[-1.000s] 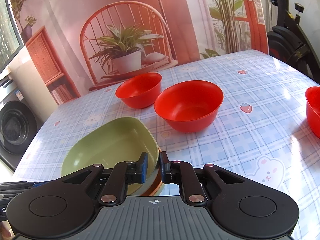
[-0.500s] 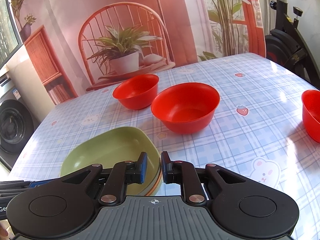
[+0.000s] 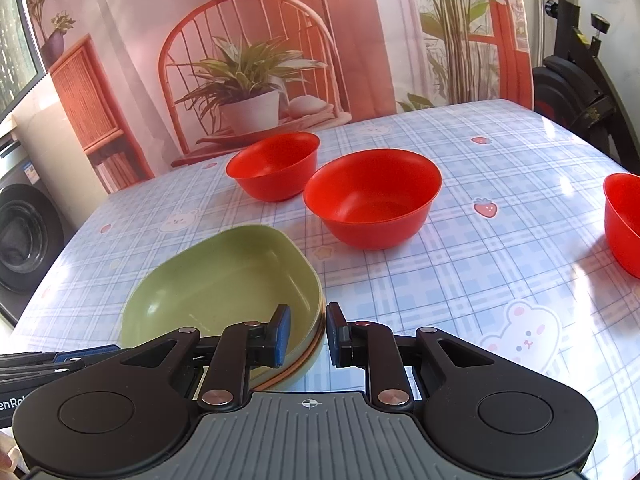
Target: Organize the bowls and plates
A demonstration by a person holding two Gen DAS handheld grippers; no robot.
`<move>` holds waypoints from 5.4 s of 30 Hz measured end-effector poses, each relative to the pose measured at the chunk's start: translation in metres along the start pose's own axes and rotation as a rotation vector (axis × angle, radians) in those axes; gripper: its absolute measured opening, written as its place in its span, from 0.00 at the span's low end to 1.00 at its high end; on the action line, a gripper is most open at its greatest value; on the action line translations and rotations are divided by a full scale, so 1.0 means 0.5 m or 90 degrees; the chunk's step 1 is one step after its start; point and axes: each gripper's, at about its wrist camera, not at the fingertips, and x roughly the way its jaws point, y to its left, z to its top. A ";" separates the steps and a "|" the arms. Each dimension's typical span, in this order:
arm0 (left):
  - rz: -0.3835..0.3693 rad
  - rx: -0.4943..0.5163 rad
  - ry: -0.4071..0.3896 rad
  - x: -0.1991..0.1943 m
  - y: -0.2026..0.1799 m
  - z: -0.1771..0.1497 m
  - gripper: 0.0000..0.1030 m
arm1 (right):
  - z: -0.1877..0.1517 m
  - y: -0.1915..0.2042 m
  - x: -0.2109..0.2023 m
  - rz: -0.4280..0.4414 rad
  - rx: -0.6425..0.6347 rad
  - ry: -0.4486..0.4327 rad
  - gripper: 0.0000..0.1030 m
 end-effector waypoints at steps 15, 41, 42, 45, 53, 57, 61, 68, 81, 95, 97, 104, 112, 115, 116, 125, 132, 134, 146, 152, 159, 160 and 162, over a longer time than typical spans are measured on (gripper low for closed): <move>-0.014 -0.005 -0.018 -0.018 0.004 0.005 0.22 | 0.007 -0.014 -0.020 0.007 0.024 -0.035 0.19; -0.002 0.045 -0.187 -0.194 0.018 0.223 0.23 | 0.243 -0.075 -0.122 0.022 -0.012 -0.187 0.19; -0.003 0.047 -0.191 -0.196 0.019 0.232 0.23 | 0.251 -0.076 -0.122 0.022 -0.016 -0.188 0.19; -0.003 0.057 -0.204 -0.206 0.019 0.264 0.23 | 0.277 -0.076 -0.122 0.017 -0.032 -0.190 0.19; -0.007 0.055 -0.189 -0.173 0.027 0.313 0.30 | 0.315 -0.085 -0.090 0.014 -0.052 -0.167 0.20; -0.020 0.048 -0.146 -0.120 0.037 0.319 0.30 | 0.317 -0.089 -0.058 0.017 -0.053 -0.140 0.22; -0.024 0.059 -0.103 -0.054 0.042 0.325 0.30 | 0.315 -0.084 -0.009 0.014 -0.060 -0.102 0.22; -0.050 0.074 -0.052 0.076 0.042 0.354 0.31 | 0.336 -0.063 0.095 0.037 -0.062 -0.041 0.23; -0.070 0.021 0.040 0.294 0.066 0.360 0.33 | 0.366 -0.013 0.295 0.050 -0.083 0.062 0.22; -0.079 0.002 0.048 0.328 0.076 0.356 0.18 | 0.355 -0.034 0.358 0.044 -0.038 0.116 0.20; -0.081 -0.005 0.048 0.325 0.079 0.354 0.17 | 0.353 -0.033 0.356 0.051 -0.035 0.116 0.15; -0.077 -0.003 0.029 0.291 0.065 0.362 0.17 | 0.356 -0.029 0.316 0.058 -0.011 0.084 0.12; -0.075 0.016 -0.003 0.211 0.029 0.377 0.17 | 0.358 -0.020 0.228 0.063 -0.011 0.018 0.12; -0.075 0.021 -0.015 0.184 0.015 0.377 0.17 | 0.356 -0.021 0.191 0.068 -0.002 -0.002 0.12; -0.074 0.022 -0.019 0.176 0.010 0.375 0.17 | 0.355 -0.021 0.176 0.069 0.001 -0.010 0.12; -0.066 0.040 -0.035 0.129 -0.031 0.364 0.17 | 0.336 -0.032 0.086 0.079 0.013 -0.066 0.12; -0.072 0.052 -0.032 0.120 -0.068 0.348 0.17 | 0.325 -0.063 0.047 0.079 0.030 -0.081 0.12; -0.074 0.059 -0.027 0.120 -0.079 0.343 0.17 | 0.321 -0.074 0.036 0.077 0.034 -0.087 0.12; -0.098 0.088 0.002 0.144 -0.127 0.320 0.17 | 0.289 -0.137 0.005 0.053 0.065 -0.094 0.12; -0.114 0.111 0.033 0.179 -0.152 0.310 0.17 | 0.266 -0.177 0.002 0.030 0.084 -0.088 0.12; -0.103 0.132 0.059 0.214 -0.171 0.297 0.17 | 0.237 -0.202 0.018 0.021 0.098 -0.065 0.12; -0.101 0.135 0.061 0.217 -0.171 0.294 0.17 | 0.232 -0.205 0.023 0.021 0.100 -0.060 0.12; -0.094 0.142 0.064 0.224 -0.171 0.291 0.17 | 0.224 -0.211 0.034 0.022 0.109 -0.051 0.12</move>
